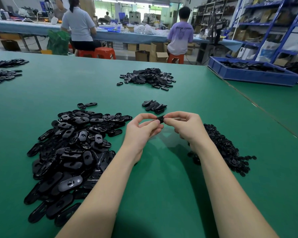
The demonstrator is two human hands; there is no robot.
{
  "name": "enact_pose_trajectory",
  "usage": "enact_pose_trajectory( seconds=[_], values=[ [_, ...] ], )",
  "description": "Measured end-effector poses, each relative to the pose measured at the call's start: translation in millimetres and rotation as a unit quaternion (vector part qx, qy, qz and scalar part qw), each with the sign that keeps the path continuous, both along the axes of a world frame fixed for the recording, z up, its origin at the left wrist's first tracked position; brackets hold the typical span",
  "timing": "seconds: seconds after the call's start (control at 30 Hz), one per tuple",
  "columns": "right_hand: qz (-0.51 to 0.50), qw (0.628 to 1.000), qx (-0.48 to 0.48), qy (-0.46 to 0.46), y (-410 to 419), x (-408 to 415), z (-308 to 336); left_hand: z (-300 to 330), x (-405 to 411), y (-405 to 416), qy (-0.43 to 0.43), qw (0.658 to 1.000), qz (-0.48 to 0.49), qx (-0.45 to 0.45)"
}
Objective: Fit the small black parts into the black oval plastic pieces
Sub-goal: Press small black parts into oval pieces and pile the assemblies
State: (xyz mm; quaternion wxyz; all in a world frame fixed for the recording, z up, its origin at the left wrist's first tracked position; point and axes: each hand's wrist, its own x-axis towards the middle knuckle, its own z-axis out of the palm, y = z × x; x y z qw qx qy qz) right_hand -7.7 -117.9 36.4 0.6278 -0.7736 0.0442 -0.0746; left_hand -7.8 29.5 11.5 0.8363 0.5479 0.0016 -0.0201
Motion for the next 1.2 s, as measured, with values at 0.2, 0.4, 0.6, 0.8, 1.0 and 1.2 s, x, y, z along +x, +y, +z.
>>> enact_pose_trajectory(
  seconds=[0.2,0.4,0.6,0.8,1.0,1.2],
  values=[
    [-0.001,1.000,-0.031,0.003,-1.4,1.5,-1.4,-3.4,2.2,2.1,-0.023,0.998,0.003,0.058],
    [-0.011,0.999,-0.007,0.032,-0.5,0.3,-2.2,-5.3,3.3,4.0,-0.047,0.992,0.004,0.121],
    [0.003,0.997,0.010,0.076,-8.0,-4.3,1.5,-1.1,2.3,8.4,-0.044,0.992,-0.025,0.113],
    [0.052,0.996,-0.030,0.070,-10.2,-4.5,2.1,-1.6,1.5,6.4,-0.028,0.993,-0.023,0.111],
    [0.059,0.996,-0.053,0.047,-8.5,-2.9,1.4,-2.4,2.8,7.2,-0.030,0.991,-0.022,0.130],
    [0.047,0.996,-0.074,0.026,-7.3,1.9,-5.2,-4.2,3.5,7.3,-0.029,0.989,-0.019,0.143]
  ],
)
